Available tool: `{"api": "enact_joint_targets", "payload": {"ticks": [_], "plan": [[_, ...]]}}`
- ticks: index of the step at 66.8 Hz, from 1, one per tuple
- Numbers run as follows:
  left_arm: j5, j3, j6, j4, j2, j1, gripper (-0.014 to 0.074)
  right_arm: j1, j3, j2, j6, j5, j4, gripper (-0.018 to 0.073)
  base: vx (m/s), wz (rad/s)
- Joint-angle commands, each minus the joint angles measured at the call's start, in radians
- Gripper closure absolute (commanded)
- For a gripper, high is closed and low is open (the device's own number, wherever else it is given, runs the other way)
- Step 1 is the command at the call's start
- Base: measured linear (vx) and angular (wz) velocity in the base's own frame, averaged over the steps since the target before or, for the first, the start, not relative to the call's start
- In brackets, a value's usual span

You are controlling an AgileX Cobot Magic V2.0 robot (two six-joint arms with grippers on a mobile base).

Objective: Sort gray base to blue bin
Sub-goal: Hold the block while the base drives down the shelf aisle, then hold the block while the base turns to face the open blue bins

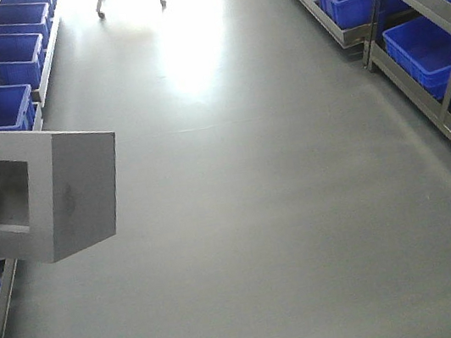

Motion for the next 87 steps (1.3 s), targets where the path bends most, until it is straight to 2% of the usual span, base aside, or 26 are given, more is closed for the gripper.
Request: {"api": "enact_joint_targets", "payload": {"ticks": [1,87], "plan": [[-0.107,-0.034,-0.013,-0.005,-0.003,-0.005,0.0603,-0.004,0.002,0.019,-0.012,-0.073,-0.003,0.0564,0.45,0.02],[-0.107,-0.034,-0.013,-0.005,-0.003,-0.005,0.0603,-0.004,0.002,0.019,-0.012,-0.073,-0.003,0.0564,0.47,0.05]]}}
